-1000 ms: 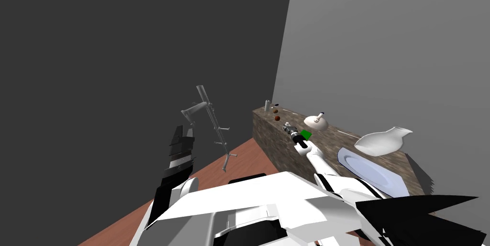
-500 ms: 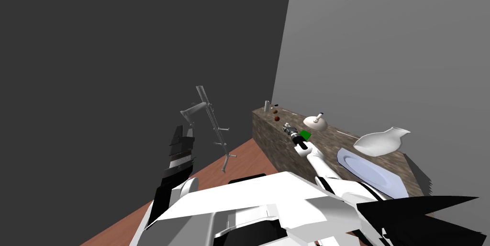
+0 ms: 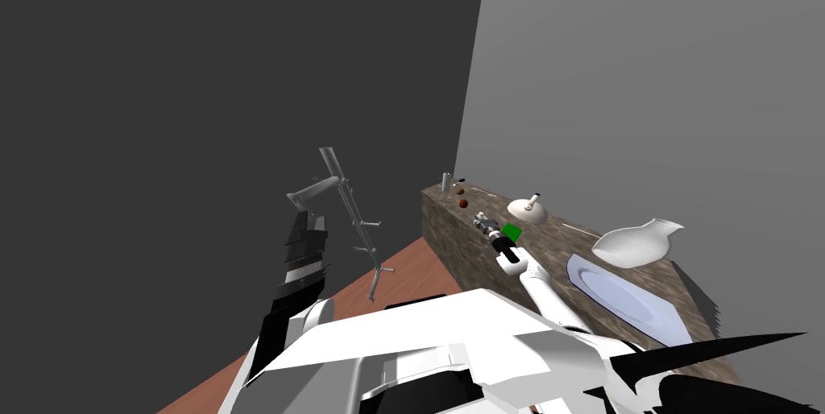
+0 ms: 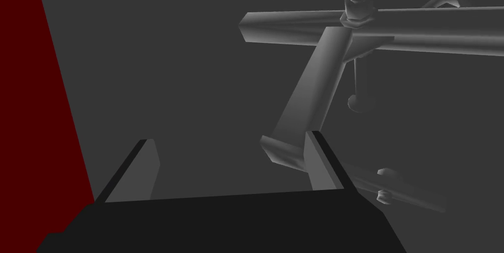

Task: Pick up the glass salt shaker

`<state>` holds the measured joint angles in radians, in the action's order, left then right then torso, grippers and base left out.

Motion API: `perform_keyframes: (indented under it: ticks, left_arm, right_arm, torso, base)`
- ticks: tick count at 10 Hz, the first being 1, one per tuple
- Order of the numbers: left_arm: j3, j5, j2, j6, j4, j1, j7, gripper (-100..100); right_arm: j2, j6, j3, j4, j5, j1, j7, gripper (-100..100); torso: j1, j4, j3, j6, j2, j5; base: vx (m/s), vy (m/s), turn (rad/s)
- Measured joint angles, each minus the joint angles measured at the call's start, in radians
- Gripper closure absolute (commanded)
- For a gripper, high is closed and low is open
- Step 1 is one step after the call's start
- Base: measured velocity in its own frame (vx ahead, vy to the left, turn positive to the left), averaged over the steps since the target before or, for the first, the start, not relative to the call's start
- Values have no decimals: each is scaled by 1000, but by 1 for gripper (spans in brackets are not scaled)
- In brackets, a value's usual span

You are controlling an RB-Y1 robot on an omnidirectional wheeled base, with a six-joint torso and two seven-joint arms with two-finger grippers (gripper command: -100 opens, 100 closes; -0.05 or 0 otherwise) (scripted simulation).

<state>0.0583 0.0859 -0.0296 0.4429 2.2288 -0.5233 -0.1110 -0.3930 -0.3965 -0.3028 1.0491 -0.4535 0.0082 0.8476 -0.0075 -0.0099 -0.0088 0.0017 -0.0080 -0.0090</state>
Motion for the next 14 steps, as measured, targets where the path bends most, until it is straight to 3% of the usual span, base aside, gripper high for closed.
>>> perform_keyframes:
  ticks: [9,10,14]
  left_arm:
    - [0,0,0,0,0,0,0,0]
    - [0,0,0,0,0,0,0,0]
    - [0,0,0,0,0,0,0,0]
  right_arm:
    - [81,33,19,264,-88,203,-71,100]
    - [94,46,27,312,-103,240,-83,100]
    - [130,51,28,413,-140,313,-106,100]
  torso:
    - [-3,-7,-2,2,2,-7]
    - [-4,-7,-3,3,2,-7]
    - [-3,-6,-2,2,2,-7]
  base:
    - [53,-22,-39]
    - [55,-25,-47]
    - [52,-23,-40]
